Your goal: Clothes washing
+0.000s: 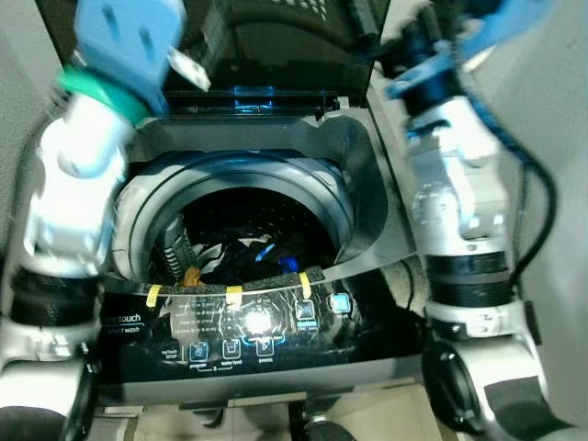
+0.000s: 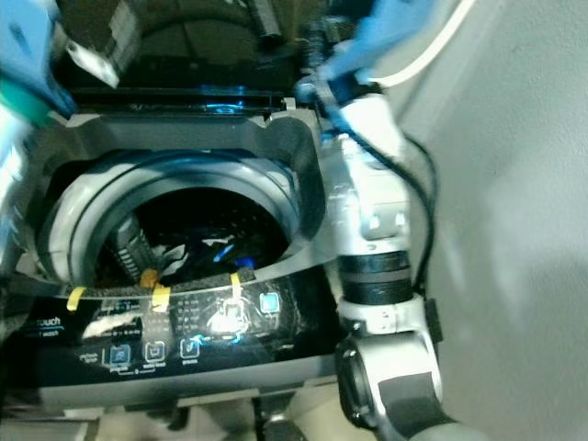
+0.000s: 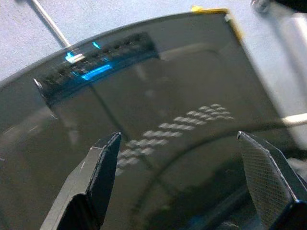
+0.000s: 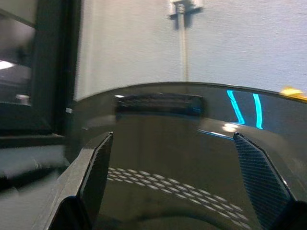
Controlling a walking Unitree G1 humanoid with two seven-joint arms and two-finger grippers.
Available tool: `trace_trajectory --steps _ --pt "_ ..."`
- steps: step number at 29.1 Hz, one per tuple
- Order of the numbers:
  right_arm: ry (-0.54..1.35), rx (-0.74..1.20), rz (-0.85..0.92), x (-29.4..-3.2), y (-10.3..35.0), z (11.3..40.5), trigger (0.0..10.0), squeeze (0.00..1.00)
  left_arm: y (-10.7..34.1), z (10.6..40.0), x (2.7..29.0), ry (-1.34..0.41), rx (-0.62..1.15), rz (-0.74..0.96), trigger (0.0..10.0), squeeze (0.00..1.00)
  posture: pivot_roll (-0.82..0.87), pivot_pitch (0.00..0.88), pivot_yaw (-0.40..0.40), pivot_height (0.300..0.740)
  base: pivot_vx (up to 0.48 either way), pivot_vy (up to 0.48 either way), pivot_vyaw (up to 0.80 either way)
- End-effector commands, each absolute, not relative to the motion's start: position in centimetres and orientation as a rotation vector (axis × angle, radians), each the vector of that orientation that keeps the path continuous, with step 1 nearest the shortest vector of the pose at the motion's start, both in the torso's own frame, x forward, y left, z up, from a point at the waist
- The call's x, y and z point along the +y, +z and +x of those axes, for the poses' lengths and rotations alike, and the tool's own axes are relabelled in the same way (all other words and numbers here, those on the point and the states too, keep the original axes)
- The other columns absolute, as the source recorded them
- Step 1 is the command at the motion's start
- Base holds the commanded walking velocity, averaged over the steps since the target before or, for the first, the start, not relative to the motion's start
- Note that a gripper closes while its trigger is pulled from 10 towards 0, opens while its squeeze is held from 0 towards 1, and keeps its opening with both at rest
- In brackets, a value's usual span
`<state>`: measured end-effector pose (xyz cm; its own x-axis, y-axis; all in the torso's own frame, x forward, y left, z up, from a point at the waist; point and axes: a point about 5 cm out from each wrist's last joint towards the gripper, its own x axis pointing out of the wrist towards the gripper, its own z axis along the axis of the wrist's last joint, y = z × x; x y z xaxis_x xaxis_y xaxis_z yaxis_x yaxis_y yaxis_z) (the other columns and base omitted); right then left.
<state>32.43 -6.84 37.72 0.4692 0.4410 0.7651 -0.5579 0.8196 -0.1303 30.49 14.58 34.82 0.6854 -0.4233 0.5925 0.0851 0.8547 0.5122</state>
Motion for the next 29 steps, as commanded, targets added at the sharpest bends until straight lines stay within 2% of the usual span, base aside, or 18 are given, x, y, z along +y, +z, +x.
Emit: trace_trajectory --steps 1,5,9,13,14,16,19,25,29 --pt "0.632 -0.903 0.15 -6.6 38.0 32.3 10.0 0.0 35.1 29.9 14.2 -0.324 -0.779 0.46 10.0 0.0 0.1 0.075 -0.04 0.74 0.0 0.0 0.0" --pt "0.685 -0.86 0.146 -4.8 37.4 32.5 10.0 0.0 34.5 29.6 14.5 -0.24 -0.77 0.455 10.0 0.0 0.1 0.069 -0.047 0.74 0.0 0.0 0.0" --pt "0.656 -0.844 0.117 -5.0 37.0 32.9 10.0 0.0 34.5 29.7 14.3 -0.244 -0.775 0.465 10.0 0.0 0.1 0.064 -0.047 0.74 0.0 0.0 0.0" --pt "0.436 -0.78 0.078 -8.5 35.8 34.6 10.0 0.0 34.7 30.2 15.7 -0.146 -0.724 0.381 10.0 0.0 0.09 0.061 -0.044 0.74 0.0 0.0 0.0" --pt "0.436 -0.78 0.078 -8.5 35.8 34.6 10.0 0.0 34.7 30.2 15.7 -0.146 -0.724 0.381 10.0 0.0 0.09 0.061 -0.044 0.74 0.0 0.0 0.0" --pt "0.194 -0.702 0.022 -12.9 33.3 35.5 10.0 0.0 34.9 30.6 17.5 -0.074 -0.686 0.294 10.0 0.0 0.07 0.048 -0.025 0.74 0.0 0.0 0.0" --pt "0.064 -0.658 -0.004 -16.0 31.6 35.4 10.0 0.0 35.0 31.0 18.5 -0.046 -0.66 0.221 10.0 0.0 0.07 0.051 -0.018 0.74 0.0 0.0 0.0" --pt "0.064 -0.662 0.012 -16.0 31.4 35.4 10.0 0.0 35.1 31.6 19.0 -0.048 -0.64 0.181 10.0 0.0 0.07 0.039 -0.013 0.74 0.0 0.0 0.0" --pt "0.107 -0.668 0.062 -14.4 31.7 35.6 10.0 0.0 35.2 31.9 19.0 -0.032 -0.636 0.147 10.0 0.0 0.08 0.037 -0.016 0.74 0.0 0.0 0.0"
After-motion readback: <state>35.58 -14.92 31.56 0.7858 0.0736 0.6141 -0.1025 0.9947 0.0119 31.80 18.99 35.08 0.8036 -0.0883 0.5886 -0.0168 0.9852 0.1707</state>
